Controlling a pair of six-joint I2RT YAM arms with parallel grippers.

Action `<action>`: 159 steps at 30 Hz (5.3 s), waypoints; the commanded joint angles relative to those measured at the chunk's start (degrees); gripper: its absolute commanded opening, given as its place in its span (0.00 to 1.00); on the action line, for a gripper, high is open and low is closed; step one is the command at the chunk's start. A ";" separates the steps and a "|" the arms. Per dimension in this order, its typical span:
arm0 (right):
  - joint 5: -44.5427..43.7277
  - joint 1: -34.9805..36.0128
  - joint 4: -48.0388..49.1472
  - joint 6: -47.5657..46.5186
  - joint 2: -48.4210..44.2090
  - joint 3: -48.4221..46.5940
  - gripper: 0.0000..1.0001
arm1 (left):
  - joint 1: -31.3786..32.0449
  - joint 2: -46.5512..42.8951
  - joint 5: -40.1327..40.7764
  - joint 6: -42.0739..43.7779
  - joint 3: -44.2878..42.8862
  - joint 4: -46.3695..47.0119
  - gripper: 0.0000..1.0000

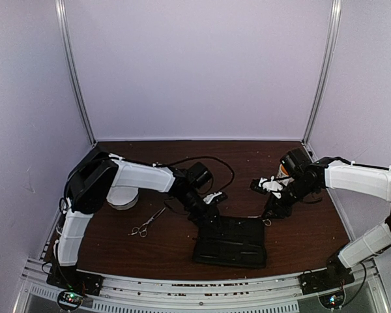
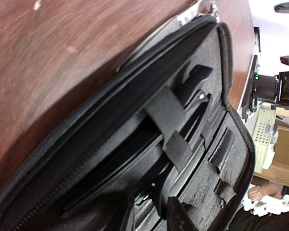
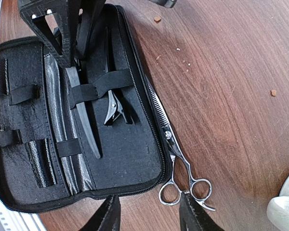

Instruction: Sort the hair-cutting tools

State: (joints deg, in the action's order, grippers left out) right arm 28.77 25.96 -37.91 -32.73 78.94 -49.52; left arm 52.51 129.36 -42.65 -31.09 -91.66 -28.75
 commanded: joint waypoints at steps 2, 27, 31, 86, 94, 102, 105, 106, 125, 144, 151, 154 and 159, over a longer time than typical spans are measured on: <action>1.52 -0.38 -0.22 0.75 0.26 -0.25 0.43 | -0.57 -2.81 9.30 -0.83 -2.44 -8.46 0.26; 3.17 -0.17 0.26 0.17 -3.08 0.80 0.42 | 8.96 -19.17 35.50 52.34 5.89 -3.16 0.45; 3.00 -0.20 0.09 0.21 -3.16 0.69 0.43 | 9.00 -15.70 35.27 54.73 2.40 -4.91 0.45; 3.83 -1.08 -0.67 -0.24 -1.07 0.79 0.43 | -0.33 10.35 -16.83 24.87 -16.35 -16.51 0.00; 4.00 -1.08 -0.65 -0.23 -0.66 0.72 0.43 | -1.10 9.51 -5.37 23.97 -18.74 -21.10 0.18; 3.92 -1.08 -0.59 -0.15 -0.63 0.69 0.43 | -1.10 3.98 -1.14 23.46 -17.80 -21.67 0.35; 3.99 -1.03 -0.67 -0.05 -0.51 0.57 0.43 | -1.10 2.38 1.31 24.02 -18.63 -23.51 0.39; 4.01 -1.08 -0.67 -0.05 -0.46 0.60 0.43 | -1.10 1.78 2.24 24.12 -18.57 -23.85 0.40; 2.00 0.06 0.81 0.10 -1.56 0.99 0.42 | -3.98 -7.59 13.39 11.69 -2.90 -6.87 0.43; 1.46 0.06 1.08 0.38 -0.46 0.70 0.42 | -3.91 -3.37 15.33 7.54 0.02 -5.78 0.13; 1.73 0.10 0.87 0.28 -0.27 0.43 0.42 | -3.99 -7.65 19.48 10.29 3.55 -6.43 0.00; 0.62 0.10 0.18 -0.57 -0.48 0.01 0.42 | -4.00 -10.11 21.15 12.90 4.62 -8.06 0.00; -3.21 -0.01 -0.76 -3.67 -0.79 -0.62 0.42 | -4.53 -14.42 26.09 17.42 6.05 -11.87 0.00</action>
State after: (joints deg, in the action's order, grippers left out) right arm 29.50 25.74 -37.76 -33.56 78.41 -48.60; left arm 48.58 119.68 -21.98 -18.65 -86.63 -36.88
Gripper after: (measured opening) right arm 0.417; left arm 0.013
